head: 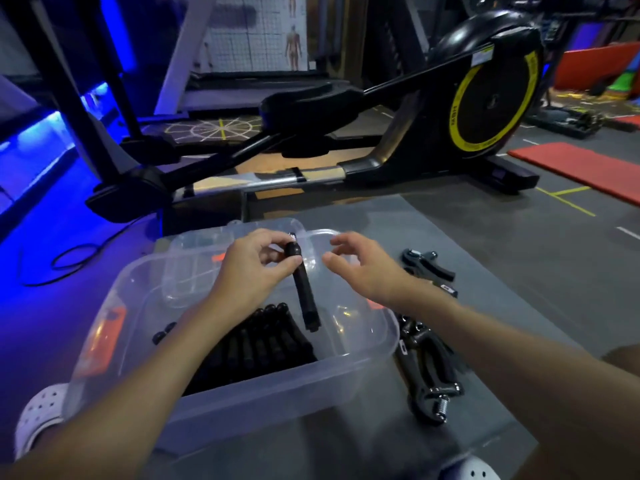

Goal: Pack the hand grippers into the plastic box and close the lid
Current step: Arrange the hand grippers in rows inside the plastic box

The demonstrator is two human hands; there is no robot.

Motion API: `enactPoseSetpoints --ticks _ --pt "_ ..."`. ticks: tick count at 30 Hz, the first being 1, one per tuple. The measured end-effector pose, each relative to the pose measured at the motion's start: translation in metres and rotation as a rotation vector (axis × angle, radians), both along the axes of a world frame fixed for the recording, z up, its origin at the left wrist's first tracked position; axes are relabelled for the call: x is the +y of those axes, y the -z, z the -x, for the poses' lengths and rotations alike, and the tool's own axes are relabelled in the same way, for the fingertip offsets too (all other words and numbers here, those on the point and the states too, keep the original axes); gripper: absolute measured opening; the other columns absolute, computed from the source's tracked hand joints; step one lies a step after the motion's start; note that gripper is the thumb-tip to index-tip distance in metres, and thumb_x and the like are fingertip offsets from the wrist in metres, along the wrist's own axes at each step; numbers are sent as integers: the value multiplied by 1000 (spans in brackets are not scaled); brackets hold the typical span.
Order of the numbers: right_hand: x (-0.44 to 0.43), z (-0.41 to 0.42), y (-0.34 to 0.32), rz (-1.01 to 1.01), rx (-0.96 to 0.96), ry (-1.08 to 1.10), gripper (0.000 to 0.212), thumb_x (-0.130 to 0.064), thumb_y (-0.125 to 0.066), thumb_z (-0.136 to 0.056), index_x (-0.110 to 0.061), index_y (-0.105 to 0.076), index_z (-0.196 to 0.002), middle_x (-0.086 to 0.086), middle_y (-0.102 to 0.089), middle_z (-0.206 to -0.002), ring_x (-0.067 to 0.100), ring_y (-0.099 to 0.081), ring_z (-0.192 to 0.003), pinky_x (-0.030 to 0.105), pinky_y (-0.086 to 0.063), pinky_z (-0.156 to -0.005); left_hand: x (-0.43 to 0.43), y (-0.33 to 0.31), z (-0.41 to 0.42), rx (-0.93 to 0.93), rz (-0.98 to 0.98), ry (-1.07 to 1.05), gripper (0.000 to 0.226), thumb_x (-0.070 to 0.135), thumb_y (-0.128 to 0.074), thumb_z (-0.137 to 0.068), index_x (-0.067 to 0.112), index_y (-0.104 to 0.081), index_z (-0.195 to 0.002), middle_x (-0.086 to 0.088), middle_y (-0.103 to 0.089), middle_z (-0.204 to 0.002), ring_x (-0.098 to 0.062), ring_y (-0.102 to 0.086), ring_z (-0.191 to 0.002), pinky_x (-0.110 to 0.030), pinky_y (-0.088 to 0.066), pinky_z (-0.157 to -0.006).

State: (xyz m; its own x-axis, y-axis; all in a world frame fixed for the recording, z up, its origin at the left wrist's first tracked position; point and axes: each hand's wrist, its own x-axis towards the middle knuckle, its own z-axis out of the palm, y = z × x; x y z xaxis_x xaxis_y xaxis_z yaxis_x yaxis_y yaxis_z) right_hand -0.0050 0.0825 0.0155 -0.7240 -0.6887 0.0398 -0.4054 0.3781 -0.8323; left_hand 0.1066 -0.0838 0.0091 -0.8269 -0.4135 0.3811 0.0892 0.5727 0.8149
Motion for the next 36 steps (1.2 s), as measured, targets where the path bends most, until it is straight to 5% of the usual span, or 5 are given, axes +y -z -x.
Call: enactPoseSetpoints --ticks 3,7,14,25,36 --pt "-5 2 28 -181 192 -24 52 -46 -46 -97 -19 -42 -142 -2 -47 -144 14 -42 -133 33 -32 -111 -9 21 1 -32 -59 -40 29 8 -78 -81 35 -68 -87 10 -70 -85 -6 -69 -75 -14 -51 -72" --pt "-8 4 47 -301 525 -76 61 -58 -27 -92 -22 -42 -139 -6 -45 -144 12 -28 -142 42 -15 -120 -20 57 15 -144 -113 -60 22 15 -79 -80 34 -69 -85 -2 -74 -76 -23 -72 -73 -41 -59 -78" --pt "3 10 43 -186 453 -146 51 -47 -48 -95 -23 -43 -140 -8 -33 -152 6 -23 -142 45 -13 -120 -28 77 44 -360 113 -12 15 24 -81 -78 31 -68 -77 10 -68 -73 -2 -63 -68 -17 -47 -64" --pt "2 9 49 -97 471 -114 46 -45 -47 -89 -21 -53 -128 -8 -43 -141 3 -32 -134 43 -20 -117 -44 122 48 -538 252 -11 13 29 -77 -80 24 -73 -92 8 -68 -96 -13 -61 -94 -36 -50 -89" --pt "2 10 49 -18 432 -94 39 -44 -48 -88 -22 -59 -117 -13 -54 -123 4 -48 -117 43 -36 -109 -41 128 47 -627 394 3 20 35 -70 -87 22 -69 -101 2 -67 -102 -23 -62 -96 -40 -50 -88"
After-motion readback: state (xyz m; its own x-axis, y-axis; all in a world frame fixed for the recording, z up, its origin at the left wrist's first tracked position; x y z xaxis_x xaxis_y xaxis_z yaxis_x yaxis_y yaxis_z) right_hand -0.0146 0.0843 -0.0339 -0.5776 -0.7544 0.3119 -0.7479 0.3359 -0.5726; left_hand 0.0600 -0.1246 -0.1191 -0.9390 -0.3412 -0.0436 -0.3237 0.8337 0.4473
